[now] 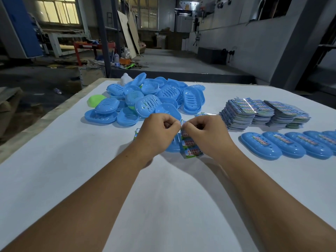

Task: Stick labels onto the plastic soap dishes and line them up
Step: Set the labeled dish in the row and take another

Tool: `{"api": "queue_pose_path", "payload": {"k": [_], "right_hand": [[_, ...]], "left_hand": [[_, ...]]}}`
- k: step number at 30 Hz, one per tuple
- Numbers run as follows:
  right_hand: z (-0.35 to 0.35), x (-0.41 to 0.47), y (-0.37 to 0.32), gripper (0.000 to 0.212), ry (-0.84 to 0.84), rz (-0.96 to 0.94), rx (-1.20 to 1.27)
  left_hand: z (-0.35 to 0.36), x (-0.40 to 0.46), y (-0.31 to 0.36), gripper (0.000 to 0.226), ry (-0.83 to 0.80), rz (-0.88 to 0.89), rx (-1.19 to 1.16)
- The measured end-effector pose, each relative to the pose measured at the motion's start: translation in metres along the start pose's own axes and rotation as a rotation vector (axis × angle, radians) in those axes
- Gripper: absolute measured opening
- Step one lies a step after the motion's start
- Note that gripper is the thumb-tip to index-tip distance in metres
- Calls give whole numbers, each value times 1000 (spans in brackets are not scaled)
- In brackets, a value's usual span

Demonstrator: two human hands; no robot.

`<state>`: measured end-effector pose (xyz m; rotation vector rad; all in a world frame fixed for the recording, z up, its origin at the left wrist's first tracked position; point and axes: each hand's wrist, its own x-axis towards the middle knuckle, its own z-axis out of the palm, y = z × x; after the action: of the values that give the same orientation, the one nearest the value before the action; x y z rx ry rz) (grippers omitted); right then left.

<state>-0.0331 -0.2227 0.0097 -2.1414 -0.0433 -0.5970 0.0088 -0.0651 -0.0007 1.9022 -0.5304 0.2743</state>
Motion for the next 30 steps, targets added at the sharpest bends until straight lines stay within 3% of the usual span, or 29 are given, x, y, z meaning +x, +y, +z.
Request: {"api": "queue_pose_path", "payload": {"k": [5,17,25,30], "right_hand": [[-2,3,0,27,11,38,-9],[-11,8,9,36,27,160,11],[-10,8,11,40,40,174,-5],[-7,8,11,38,38,157,11]], "left_hand": [[-2,0,2,21,50,-76,17],[-25,5,-1,36,191,-252,314],[-56,15,-22,37,144,-445,884],[-64,11,-25,35,124,-463,1023]]}}
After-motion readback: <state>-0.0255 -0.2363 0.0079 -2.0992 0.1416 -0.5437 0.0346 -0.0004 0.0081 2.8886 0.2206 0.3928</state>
